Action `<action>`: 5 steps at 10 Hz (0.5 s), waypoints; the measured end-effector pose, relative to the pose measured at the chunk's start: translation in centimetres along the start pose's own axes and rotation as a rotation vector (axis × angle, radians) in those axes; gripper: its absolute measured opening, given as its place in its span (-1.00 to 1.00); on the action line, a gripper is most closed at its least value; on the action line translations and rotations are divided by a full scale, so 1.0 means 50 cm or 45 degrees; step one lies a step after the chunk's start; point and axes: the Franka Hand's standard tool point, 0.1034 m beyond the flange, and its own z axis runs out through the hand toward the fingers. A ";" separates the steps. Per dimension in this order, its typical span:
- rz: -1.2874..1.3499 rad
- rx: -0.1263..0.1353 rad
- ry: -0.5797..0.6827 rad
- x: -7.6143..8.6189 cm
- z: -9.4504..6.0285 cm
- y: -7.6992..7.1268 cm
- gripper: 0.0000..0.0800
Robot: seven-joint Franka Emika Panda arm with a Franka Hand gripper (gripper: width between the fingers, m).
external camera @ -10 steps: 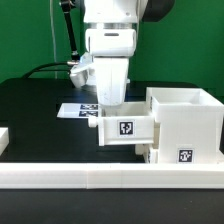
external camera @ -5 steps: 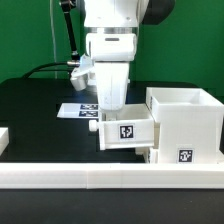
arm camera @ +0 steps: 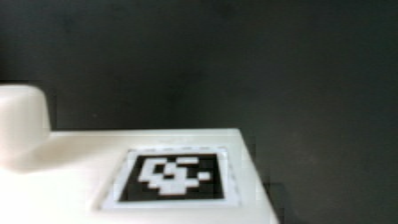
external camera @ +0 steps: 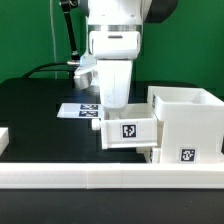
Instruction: Assemble drawer
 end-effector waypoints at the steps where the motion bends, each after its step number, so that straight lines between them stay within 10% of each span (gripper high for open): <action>1: 0.000 0.005 -0.001 0.000 0.001 0.000 -0.89; 5: -0.005 0.021 -0.001 0.000 0.008 0.000 -0.89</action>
Offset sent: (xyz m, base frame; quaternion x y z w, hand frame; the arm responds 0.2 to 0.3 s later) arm 0.0000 0.0000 0.0000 0.0000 0.0000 0.0000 1.0000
